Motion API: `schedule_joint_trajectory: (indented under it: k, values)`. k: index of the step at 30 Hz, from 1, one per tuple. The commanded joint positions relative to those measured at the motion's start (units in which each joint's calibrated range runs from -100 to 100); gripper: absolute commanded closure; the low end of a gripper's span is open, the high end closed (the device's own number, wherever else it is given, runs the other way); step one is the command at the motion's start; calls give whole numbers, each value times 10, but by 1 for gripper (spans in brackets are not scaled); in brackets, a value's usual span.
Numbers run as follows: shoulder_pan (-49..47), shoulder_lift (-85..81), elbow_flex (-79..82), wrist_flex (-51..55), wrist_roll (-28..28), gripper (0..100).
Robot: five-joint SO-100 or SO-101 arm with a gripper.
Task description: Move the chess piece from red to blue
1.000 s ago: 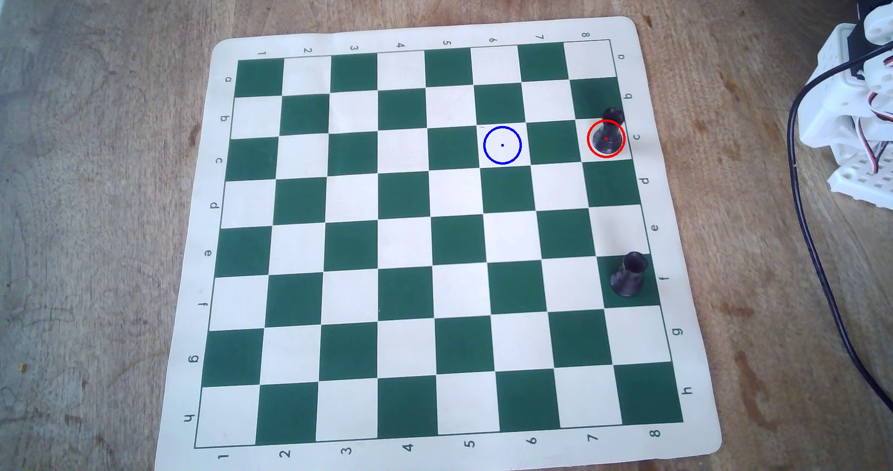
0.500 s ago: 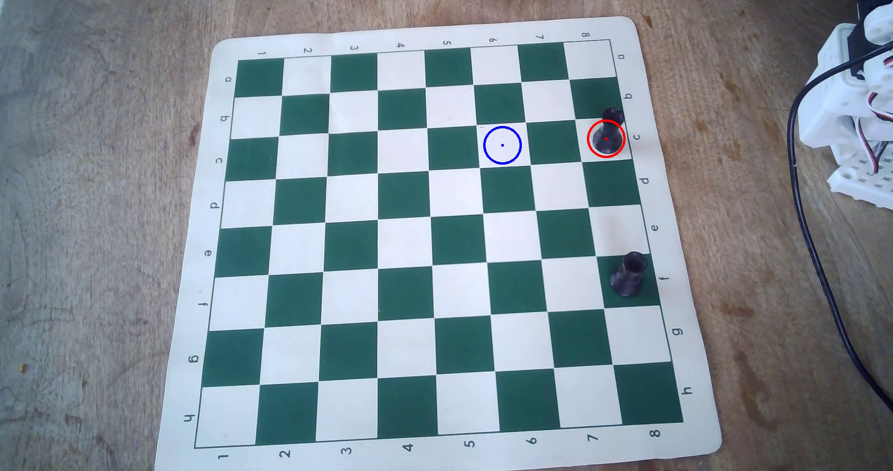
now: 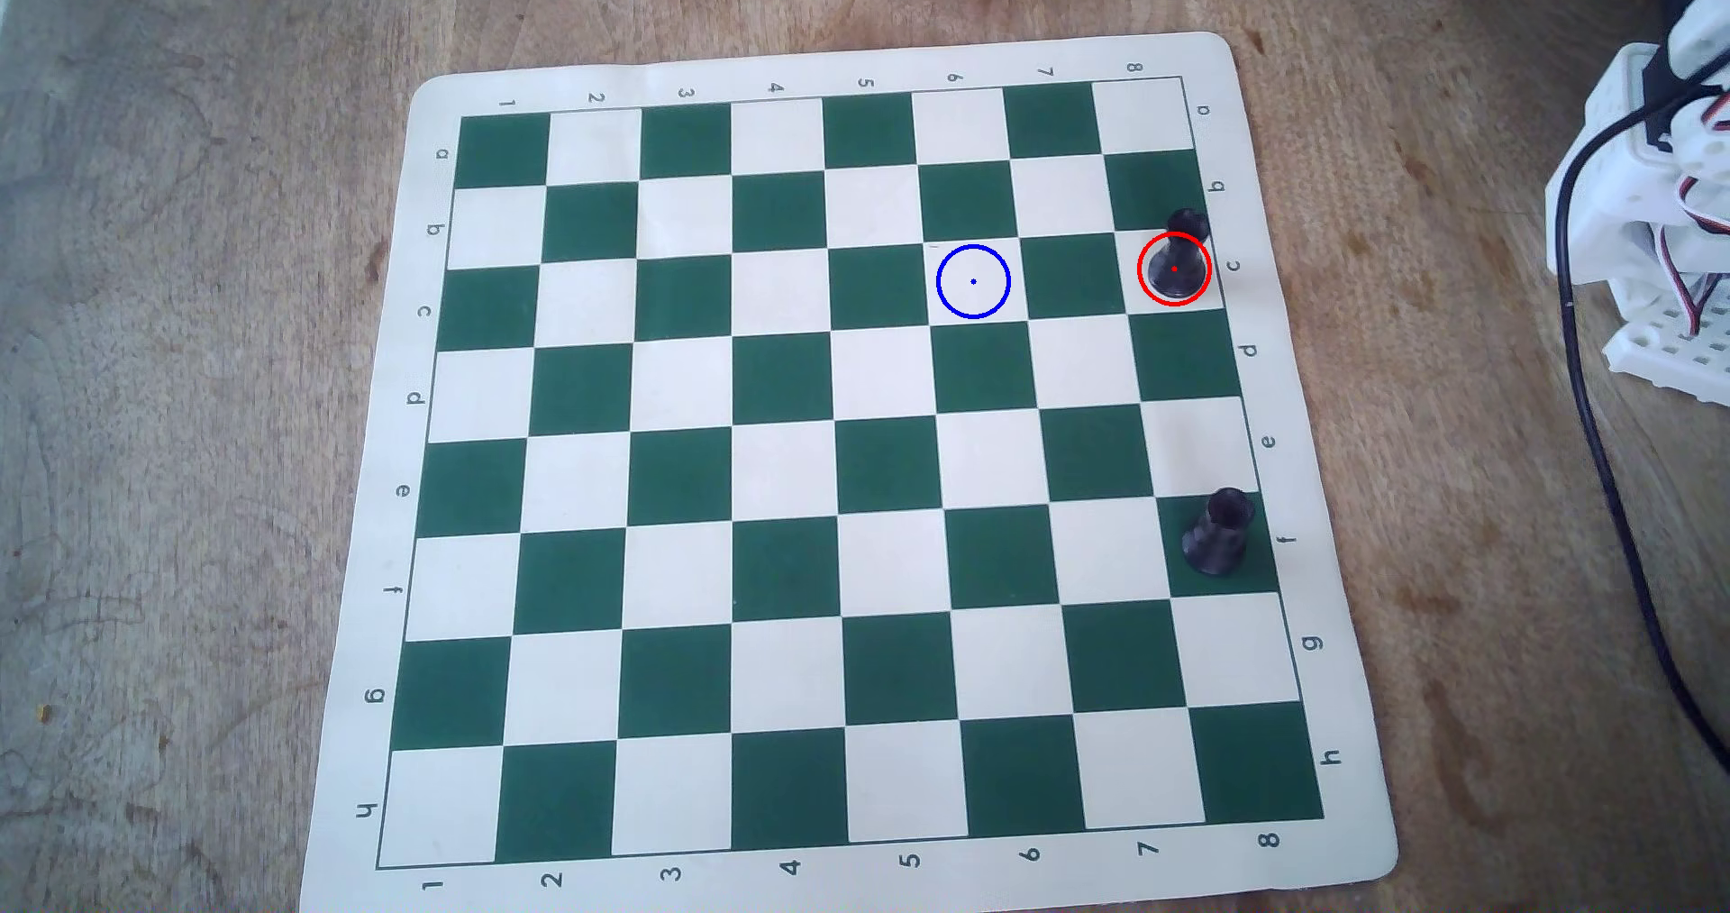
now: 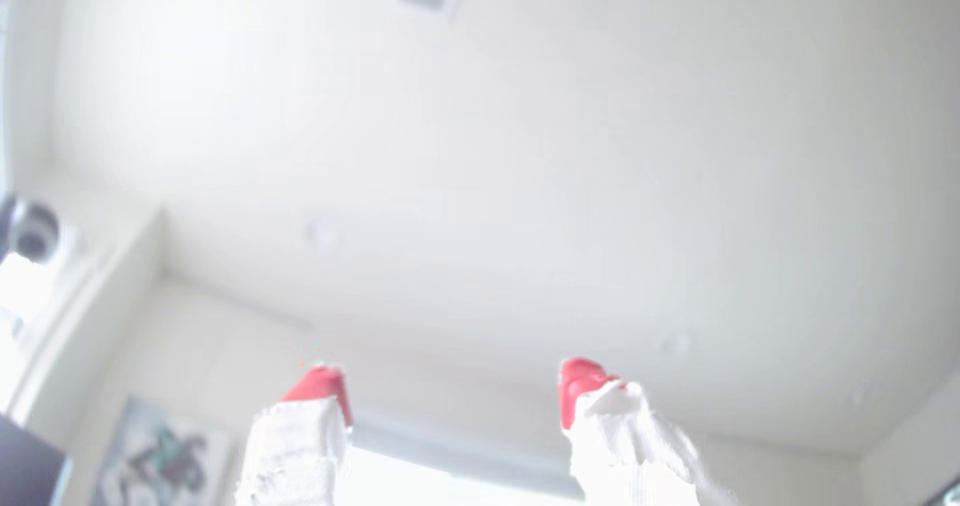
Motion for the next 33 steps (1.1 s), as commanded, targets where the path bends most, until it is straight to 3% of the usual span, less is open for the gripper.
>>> schedule_joint_trajectory:
  k: [1, 2, 7, 14, 20, 29, 33]
  values:
    - [29, 97, -15, 64, -8, 71]
    - [32, 87, -23, 104, -8, 71]
    - [80, 46, -256, 540, -65, 70]
    - [66, 190, -438, 852, -67, 69]
    - [-1, 213, -524, 1202, -65, 72]
    - [-65, 175, -481, 1381, -73, 74]
    - [-87, 128, -407, 1381, -75, 74]
